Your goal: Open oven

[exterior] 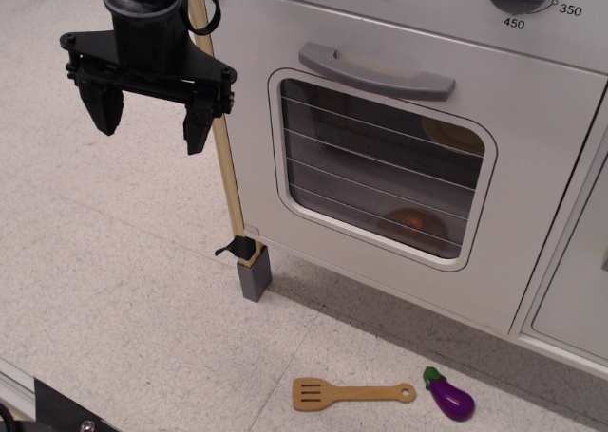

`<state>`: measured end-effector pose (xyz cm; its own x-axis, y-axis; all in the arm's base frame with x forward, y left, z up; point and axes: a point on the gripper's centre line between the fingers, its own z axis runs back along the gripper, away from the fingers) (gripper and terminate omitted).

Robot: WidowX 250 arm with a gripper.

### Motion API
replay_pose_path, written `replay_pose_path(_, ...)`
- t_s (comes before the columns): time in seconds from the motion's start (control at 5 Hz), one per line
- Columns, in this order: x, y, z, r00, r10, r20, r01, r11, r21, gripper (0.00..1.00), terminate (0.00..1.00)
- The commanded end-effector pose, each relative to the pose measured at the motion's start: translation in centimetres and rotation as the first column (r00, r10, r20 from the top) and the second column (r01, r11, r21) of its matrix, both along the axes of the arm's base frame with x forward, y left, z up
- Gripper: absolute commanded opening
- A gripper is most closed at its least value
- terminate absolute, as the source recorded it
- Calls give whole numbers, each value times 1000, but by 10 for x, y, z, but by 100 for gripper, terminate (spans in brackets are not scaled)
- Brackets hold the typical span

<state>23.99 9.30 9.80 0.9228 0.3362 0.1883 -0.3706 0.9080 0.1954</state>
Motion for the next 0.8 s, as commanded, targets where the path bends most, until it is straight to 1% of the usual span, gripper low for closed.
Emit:
replay_pose_path(0.0,0,0,0,1000,0,0,0,1000,0,100,0)
replay_pose_path(0.2,30,-24,6,965,246,85,-236,965,-115,100,0)
replay_pose_path(0.4,60,-35,22,859,485,161,-419,849,-323,100,0)
replay_pose_path(0.6,84,-40,32,717,676,170,-554,701,-449,100,0)
